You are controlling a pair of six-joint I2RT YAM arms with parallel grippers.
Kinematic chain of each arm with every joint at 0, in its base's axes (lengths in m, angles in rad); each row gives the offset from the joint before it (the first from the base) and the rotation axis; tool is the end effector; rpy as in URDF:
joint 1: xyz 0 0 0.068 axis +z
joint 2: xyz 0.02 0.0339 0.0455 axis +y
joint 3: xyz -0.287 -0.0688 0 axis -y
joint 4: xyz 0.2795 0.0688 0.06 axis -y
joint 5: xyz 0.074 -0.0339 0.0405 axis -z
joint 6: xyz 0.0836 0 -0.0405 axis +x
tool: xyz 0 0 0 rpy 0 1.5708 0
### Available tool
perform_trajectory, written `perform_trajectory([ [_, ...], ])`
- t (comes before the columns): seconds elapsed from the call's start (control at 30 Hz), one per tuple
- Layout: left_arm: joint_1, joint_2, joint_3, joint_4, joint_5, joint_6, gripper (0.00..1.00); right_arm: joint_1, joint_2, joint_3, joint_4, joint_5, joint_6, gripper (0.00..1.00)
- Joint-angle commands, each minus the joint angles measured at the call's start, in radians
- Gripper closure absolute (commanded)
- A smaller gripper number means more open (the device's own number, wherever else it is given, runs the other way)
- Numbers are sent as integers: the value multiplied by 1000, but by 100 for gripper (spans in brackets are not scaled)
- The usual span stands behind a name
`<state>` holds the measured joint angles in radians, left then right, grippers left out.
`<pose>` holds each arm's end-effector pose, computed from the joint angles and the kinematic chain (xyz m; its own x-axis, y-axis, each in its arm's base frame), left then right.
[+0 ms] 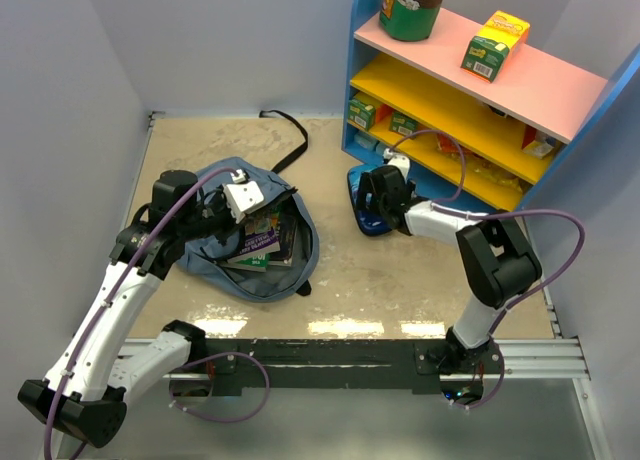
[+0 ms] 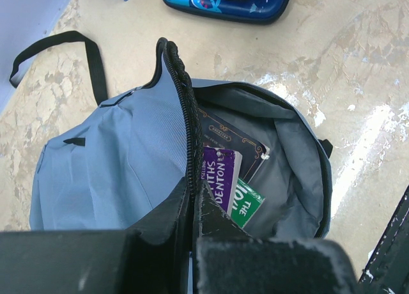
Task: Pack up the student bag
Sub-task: Adjust the stationery at the center of the board.
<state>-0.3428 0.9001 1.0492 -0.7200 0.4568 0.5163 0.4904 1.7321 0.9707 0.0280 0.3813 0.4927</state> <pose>0.2085 -0.1136 0.3587 -0.1211 0.5137 -0.8494 0.8176 0.5369 0.2081 0.3873 0.1715 0.1459 -0.6117 0.1711 -0.7724 0.1090 0.9852 0.1319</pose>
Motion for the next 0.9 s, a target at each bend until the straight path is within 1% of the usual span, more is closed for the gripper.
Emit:
perform_trajectory([
  [0.0,-4,-17,28,65,36,-10,100,10,20,-61,85,-182,7,1],
  [0.23,-4,-18,35,56,39,-12,100,97,12,-84,131,-199,18,1],
  [0.37,-4,-17,38,56,45,-16,100,105,37,-86,107,-148,33,1],
  [0.43,-5,-17,40,54,46,-15,100,106,50,-95,110,-148,26,1],
  [0.57,-4,-15,37,59,45,-15,100,119,75,-95,119,-186,9,1],
  [0.67,-5,-10,37,62,43,-15,100,155,70,-98,148,-229,10,1],
  [0.87,-4,-1,37,63,46,-18,100,229,47,-105,211,-297,67,1],
])
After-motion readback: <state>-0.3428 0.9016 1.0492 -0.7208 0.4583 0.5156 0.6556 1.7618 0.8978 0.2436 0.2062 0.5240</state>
